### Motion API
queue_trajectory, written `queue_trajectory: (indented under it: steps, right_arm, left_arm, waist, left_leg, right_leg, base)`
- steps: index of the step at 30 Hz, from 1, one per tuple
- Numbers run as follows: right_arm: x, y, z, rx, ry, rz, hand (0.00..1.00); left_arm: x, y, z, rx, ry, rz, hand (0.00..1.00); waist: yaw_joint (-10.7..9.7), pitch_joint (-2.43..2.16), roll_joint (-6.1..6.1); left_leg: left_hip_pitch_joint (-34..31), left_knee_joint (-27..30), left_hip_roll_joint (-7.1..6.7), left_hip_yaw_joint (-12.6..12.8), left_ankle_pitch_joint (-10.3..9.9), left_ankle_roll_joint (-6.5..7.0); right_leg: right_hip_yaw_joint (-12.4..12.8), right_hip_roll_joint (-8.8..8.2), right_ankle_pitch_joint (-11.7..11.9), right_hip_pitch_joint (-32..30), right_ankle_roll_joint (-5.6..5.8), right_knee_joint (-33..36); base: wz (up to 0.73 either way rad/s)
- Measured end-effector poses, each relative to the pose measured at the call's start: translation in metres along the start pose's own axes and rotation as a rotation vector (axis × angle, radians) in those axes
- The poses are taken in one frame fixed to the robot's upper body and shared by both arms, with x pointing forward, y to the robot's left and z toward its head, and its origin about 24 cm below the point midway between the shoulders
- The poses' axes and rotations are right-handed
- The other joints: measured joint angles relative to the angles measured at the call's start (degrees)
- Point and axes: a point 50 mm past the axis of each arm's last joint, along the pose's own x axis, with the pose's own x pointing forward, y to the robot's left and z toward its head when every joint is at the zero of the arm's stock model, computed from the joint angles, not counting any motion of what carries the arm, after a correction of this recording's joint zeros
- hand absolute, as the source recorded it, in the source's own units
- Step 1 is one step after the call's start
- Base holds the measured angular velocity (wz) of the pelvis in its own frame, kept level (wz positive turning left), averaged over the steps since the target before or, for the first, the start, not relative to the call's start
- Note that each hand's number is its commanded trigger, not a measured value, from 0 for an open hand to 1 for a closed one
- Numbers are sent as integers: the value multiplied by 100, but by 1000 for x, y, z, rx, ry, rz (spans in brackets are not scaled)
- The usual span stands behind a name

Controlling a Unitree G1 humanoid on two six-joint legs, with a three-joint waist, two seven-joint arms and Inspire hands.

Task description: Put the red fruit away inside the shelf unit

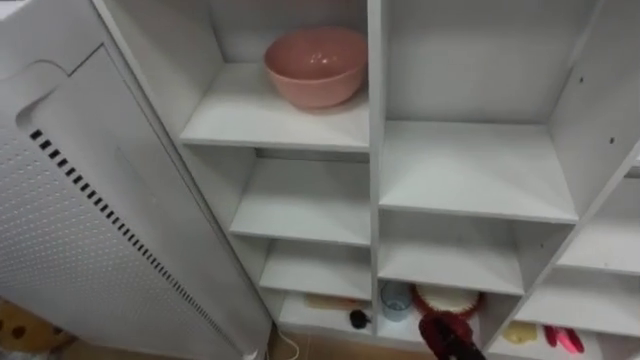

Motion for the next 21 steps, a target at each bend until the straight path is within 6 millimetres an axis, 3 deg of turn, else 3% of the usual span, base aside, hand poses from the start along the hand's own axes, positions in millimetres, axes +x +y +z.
queue_trajectory:
  steps: [10, 14, 18, 21]
  right_arm:
    - [8, 40, 69, 231, -150, 76, 100]
    - [9, 56, 84, 232, -178, 103, 100]
    - [8, 74, 100, 247, -206, 117, 100]
    - [5, 90, 111, 247, -229, 143, 100]
  left_arm:
    - [-1, -4, 16, -36, -50, 0, 0]
    - [-1, -2, 19, -55, -62, 11, 0]
    - [0, 7, 17, -86, -56, 30, 0]
    - [0, 8, 19, -88, -68, 35, 0]
  waist:
    - [128, 3, -17]
    - [134, 5, -43]
    - [104, -9, -173]
    - [113, -12, -168]
  left_leg:
    - [-881, 509, 30, 97, -3, -13]
    - [-1069, 605, 36, 157, -21, -11]
    - [-1363, 799, 47, 149, -29, -14]
    - [-1510, 942, 86, 124, -72, -5]
  right_leg:
    - [187, -5, 1, -949, -96, 511]
    - [212, -16, 4, -1177, -110, 623]
    - [186, -68, -27, -1457, -166, 782]
    - [144, -50, -20, -1540, -173, 819]
  base:
    - [-4]
    - [-5]
    - [6]
    - [0]
